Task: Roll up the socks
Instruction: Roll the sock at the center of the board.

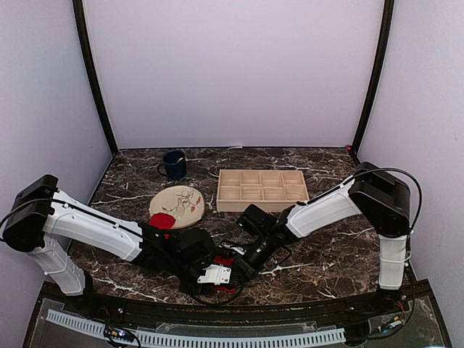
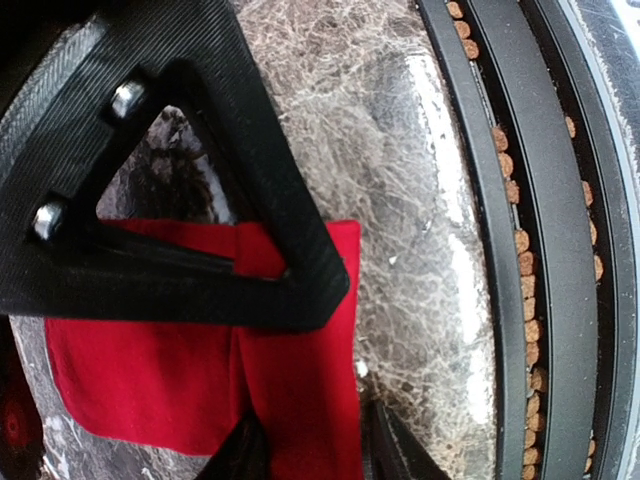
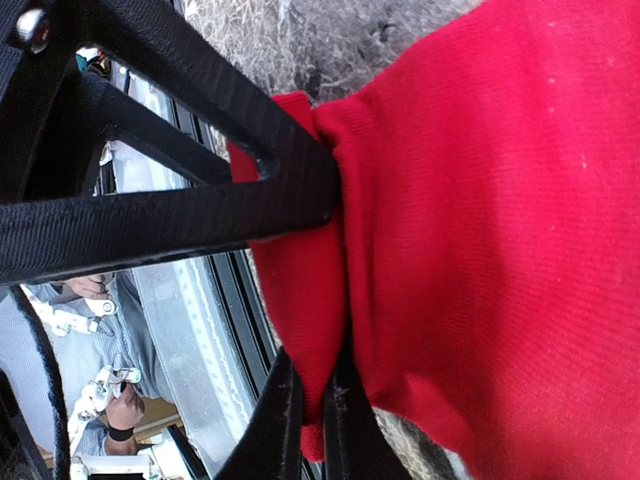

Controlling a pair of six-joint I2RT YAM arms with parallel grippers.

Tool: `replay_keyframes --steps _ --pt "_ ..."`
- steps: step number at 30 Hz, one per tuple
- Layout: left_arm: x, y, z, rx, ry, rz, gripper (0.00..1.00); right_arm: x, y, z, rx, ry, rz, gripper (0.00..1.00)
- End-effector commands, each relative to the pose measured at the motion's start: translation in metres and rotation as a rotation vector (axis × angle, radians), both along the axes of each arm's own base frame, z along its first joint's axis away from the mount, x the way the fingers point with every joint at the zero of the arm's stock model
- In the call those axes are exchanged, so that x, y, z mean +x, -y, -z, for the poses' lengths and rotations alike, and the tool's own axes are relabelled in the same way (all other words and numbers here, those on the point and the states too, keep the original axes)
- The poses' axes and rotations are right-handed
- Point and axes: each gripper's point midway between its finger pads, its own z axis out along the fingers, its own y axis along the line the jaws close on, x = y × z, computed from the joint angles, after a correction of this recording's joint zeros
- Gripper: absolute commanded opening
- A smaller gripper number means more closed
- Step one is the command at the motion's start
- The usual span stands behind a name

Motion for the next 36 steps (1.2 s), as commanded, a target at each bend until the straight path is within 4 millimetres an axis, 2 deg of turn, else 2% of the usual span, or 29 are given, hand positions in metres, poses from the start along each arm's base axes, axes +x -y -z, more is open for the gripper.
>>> replay_keyframes --steps 1,3,8,12,16,19,24,26,36 --pt "-0.009 -0.004 0.003 0.037 -0.047 0.005 0.37 0.006 -0.005 -0.002 0.017 -0.007 0.004 0.05" --pt "-0.009 -0.005 0.008 0.06 -0.048 0.003 0.34 0.006 -0.006 -0.003 0.018 -0.009 0.003 0.05" --pt "-0.009 -0.006 0.017 0.11 -0.063 0.007 0.19 0.005 -0.005 -0.002 0.017 -0.011 0.003 0.06" --pt "-0.013 -0.009 0.024 0.143 -0.099 0.009 0.1 0.005 -0.004 -0.002 0.016 -0.01 0.005 0.1" --pt "-0.016 -0.012 0.026 0.151 -0.146 0.0 0.09 0.005 -0.001 0.0 0.013 -0.018 0.012 0.2" --pt "-0.011 -0.009 0.018 0.1 -0.213 -0.037 0.08 0.009 0.002 -0.001 0.03 -0.021 0.038 0.29" --pt "-0.005 -0.004 0.005 0.044 -0.35 -0.077 0.09 0.018 0.013 -0.003 0.061 -0.038 0.107 0.35" --pt "-0.004 -0.005 0.004 0.057 -0.397 -0.082 0.1 0.022 0.016 -0.006 0.074 -0.031 0.129 0.41" --pt "-0.006 -0.002 -0.002 0.097 -0.647 -0.123 0.12 0.04 0.026 -0.022 0.131 0.104 0.206 0.42"
